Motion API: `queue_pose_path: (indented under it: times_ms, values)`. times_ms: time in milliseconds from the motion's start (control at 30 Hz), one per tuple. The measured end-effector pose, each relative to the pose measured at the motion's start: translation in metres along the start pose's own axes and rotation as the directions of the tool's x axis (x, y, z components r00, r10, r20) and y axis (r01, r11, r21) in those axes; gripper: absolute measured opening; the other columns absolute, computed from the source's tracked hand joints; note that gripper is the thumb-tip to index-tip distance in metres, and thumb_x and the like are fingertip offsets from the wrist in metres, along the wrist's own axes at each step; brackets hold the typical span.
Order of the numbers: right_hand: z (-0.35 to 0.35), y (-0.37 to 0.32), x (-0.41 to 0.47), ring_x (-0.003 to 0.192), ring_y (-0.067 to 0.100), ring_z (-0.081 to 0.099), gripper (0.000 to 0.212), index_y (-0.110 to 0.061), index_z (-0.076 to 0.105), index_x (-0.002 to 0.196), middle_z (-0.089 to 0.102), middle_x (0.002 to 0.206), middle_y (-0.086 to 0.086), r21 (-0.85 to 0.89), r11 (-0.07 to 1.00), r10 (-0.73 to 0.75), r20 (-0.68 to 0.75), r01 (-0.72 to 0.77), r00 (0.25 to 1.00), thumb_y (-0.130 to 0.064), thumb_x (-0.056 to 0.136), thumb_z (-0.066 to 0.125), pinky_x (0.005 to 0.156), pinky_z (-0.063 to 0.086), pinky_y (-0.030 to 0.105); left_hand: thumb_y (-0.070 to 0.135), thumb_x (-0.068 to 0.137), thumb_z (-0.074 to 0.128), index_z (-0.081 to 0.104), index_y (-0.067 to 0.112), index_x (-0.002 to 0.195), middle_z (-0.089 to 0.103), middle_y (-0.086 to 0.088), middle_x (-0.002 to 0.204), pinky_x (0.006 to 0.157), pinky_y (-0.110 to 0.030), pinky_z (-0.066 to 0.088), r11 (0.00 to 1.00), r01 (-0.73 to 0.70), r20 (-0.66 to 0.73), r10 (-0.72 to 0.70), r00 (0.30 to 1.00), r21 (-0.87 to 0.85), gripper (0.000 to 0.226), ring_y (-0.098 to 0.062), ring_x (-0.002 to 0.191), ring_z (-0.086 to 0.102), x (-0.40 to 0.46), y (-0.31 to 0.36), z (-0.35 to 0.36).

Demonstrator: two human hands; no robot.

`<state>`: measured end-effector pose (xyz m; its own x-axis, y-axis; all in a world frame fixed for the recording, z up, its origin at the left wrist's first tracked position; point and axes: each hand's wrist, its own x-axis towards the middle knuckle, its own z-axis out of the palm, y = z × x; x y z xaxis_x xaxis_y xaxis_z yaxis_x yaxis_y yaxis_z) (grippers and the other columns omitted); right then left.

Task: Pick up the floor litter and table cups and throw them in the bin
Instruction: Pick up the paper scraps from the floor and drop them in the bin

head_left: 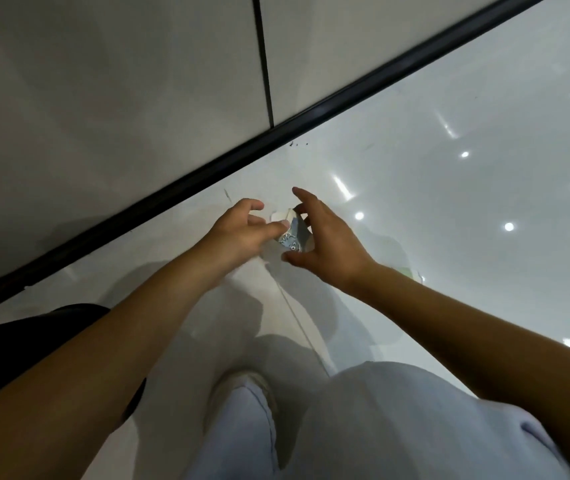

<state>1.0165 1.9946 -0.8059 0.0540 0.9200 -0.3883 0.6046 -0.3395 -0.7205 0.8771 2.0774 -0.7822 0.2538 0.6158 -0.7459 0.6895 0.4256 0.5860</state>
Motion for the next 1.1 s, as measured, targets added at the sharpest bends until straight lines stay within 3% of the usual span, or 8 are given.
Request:
queue_pose_path:
  times_ms: [133, 233, 400, 467, 600, 833, 933, 1100]
  values:
    - [-0.005, 0.003, -0.016, 0.122, 0.018, 0.048, 0.095, -0.019, 0.016, 0.151, 0.042, 0.143, 0.004, 0.004, 0.999, -0.054, -0.022, 0.054, 0.998, -0.031, 0.079, 0.078, 0.093, 0.041, 0.02, 0.026, 0.084, 0.071, 0.048, 0.024, 0.129, 0.057, -0.001, 0.114, 0.075, -0.027, 0.055, 0.998, 0.017, 0.061, -0.014, 0.998, -0.053, 0.05, -0.015, 0.096, 0.061, -0.004, 0.009, 0.018]
    - [-0.007, 0.011, -0.022, 0.122, 0.019, 0.049, 0.095, -0.017, 0.019, 0.15, 0.041, 0.143, 0.005, 0.03, 0.998, -0.047, -0.055, 0.048, 0.997, -0.031, 0.077, 0.079, 0.092, 0.042, 0.023, 0.011, 0.082, 0.072, 0.052, 0.016, 0.125, 0.057, -0.011, 0.119, 0.073, -0.028, 0.058, 0.994, 0.037, 0.061, -0.031, 0.998, -0.103, 0.048, -0.023, 0.1, 0.063, -0.006, 0.013, 0.032]
    - [-0.009, 0.026, -0.031, 0.119, 0.017, 0.049, 0.093, -0.015, 0.023, 0.148, 0.043, 0.14, 0.005, 0.053, 0.998, -0.023, -0.075, 0.027, 0.997, -0.03, 0.076, 0.08, 0.09, 0.04, 0.02, -0.001, 0.077, 0.074, 0.058, 0.011, 0.11, 0.064, -0.014, 0.106, 0.08, -0.036, 0.058, 0.973, 0.049, 0.044, -0.04, 0.998, -0.225, 0.038, -0.027, 0.096, 0.067, -0.004, 0.015, 0.053]
    - [-0.011, 0.034, -0.037, 0.121, 0.016, 0.048, 0.091, -0.016, 0.027, 0.146, 0.043, 0.14, 0.004, 0.04, 0.999, 0.003, -0.086, 0.0, 0.996, -0.033, 0.075, 0.08, 0.091, 0.039, 0.021, -0.001, 0.076, 0.074, 0.059, 0.014, 0.106, 0.064, -0.011, 0.104, 0.083, -0.039, 0.058, 0.985, 0.015, -0.012, -0.018, 1.0, -0.172, 0.037, -0.026, 0.096, 0.066, -0.002, 0.015, 0.056]
    - [-0.023, 0.064, -0.052, 0.127, 0.024, 0.04, 0.081, -0.018, 0.036, 0.141, 0.039, 0.144, 0.006, -0.199, 0.973, 0.103, -0.084, -0.118, 0.991, -0.039, 0.076, 0.078, 0.098, 0.042, 0.031, 0.003, 0.075, 0.075, 0.06, 0.017, 0.103, 0.061, 0.003, 0.093, 0.088, -0.042, 0.055, 0.998, -0.063, -0.083, 0.061, 0.995, -0.022, 0.034, -0.021, 0.093, 0.063, 0.0, 0.013, 0.057]
    - [-0.031, 0.113, -0.083, 0.13, 0.036, 0.03, 0.082, -0.025, 0.03, 0.142, 0.022, 0.15, 0.008, -0.513, 0.801, 0.377, 0.028, -0.31, 0.926, -0.033, 0.076, 0.077, 0.1, 0.042, 0.047, 0.006, 0.076, 0.073, 0.059, 0.017, 0.105, 0.062, -0.001, 0.104, 0.085, -0.033, 0.052, 0.99, -0.1, -0.06, 0.106, 0.993, 0.104, 0.034, -0.02, 0.097, 0.061, 0.001, 0.001, 0.061]
    - [-0.024, 0.12, -0.093, 0.126, 0.036, 0.032, 0.069, -0.023, 0.033, 0.137, 0.025, 0.146, 0.009, -0.544, 0.768, 0.397, -0.01, -0.339, 0.918, -0.02, 0.08, 0.07, 0.093, 0.048, 0.046, 0.007, 0.077, 0.072, 0.059, 0.016, 0.107, 0.062, -0.002, 0.108, 0.083, -0.03, 0.05, 0.984, -0.105, -0.061, 0.115, 0.992, 0.141, 0.034, -0.019, 0.099, 0.06, 0.0, -0.002, 0.062]
    - [-0.012, 0.121, -0.104, 0.116, 0.028, 0.04, 0.054, -0.02, 0.037, 0.136, 0.037, 0.134, 0.008, -0.439, 0.824, 0.368, -0.064, -0.357, 0.928, -0.009, 0.087, 0.059, 0.079, 0.051, 0.034, 0.007, 0.078, 0.07, 0.058, 0.016, 0.11, 0.06, -0.002, 0.111, 0.08, -0.027, 0.047, 0.974, -0.097, -0.086, 0.117, 0.989, 0.206, 0.035, -0.02, 0.101, 0.058, -0.004, -0.007, 0.057]
